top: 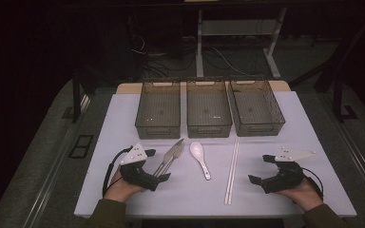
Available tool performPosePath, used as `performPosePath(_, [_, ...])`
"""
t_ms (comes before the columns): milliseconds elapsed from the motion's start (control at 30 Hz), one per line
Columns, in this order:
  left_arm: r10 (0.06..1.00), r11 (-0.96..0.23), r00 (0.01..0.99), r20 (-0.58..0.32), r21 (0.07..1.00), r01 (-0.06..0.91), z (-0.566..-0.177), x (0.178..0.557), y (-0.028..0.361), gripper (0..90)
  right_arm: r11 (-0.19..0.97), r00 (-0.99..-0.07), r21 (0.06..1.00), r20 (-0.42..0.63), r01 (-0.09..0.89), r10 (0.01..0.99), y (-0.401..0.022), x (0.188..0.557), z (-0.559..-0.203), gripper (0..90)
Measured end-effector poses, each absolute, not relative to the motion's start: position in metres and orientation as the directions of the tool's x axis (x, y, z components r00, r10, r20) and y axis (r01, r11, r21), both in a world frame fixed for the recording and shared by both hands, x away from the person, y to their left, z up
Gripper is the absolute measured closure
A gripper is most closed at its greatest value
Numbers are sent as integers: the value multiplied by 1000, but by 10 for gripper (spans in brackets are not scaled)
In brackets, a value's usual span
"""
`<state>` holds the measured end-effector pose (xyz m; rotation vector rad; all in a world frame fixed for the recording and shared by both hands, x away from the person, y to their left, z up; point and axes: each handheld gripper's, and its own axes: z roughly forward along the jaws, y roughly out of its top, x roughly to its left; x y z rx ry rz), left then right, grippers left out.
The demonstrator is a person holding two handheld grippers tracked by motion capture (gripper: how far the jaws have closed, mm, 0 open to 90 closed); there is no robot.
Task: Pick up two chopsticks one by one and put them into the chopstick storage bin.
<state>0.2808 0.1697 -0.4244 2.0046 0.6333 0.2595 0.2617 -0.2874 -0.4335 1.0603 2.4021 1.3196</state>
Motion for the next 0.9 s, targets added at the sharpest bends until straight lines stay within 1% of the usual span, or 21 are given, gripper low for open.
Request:
performPosePath(533, [532, -393, 843, -79, 859, 328, -424, 281, 170, 0, 339, -700, 775, 179, 534, 692, -285, 265, -432, 18])
performPosePath(567, [532, -394, 843, -78, 859, 328, -424, 281, 169, 0, 336, -696, 771, 185, 541, 694, -284, 266, -432, 50])
performPosePath(733, [531, -393, 843, -81, 858, 330, -425, 281, 168, 0, 332, -681, 759, 193, 560, 706, -281, 272, -430, 58])
performPosePath(800, [533, -390, 842, -84, 859, 332, -425, 281, 168, 0, 325, -677, 762, 195, 560, 709, -280, 275, -430, 95])
performPosePath(833, [533, -390, 842, -84, 859, 332, -425, 281, 168, 0, 322, -679, 764, 199, 560, 707, -279, 277, -430, 148])
performPosePath(900, [530, -395, 844, -78, 859, 326, -424, 282, 168, 0, 312, -672, 759, 214, 571, 709, -276, 281, -429, 152])
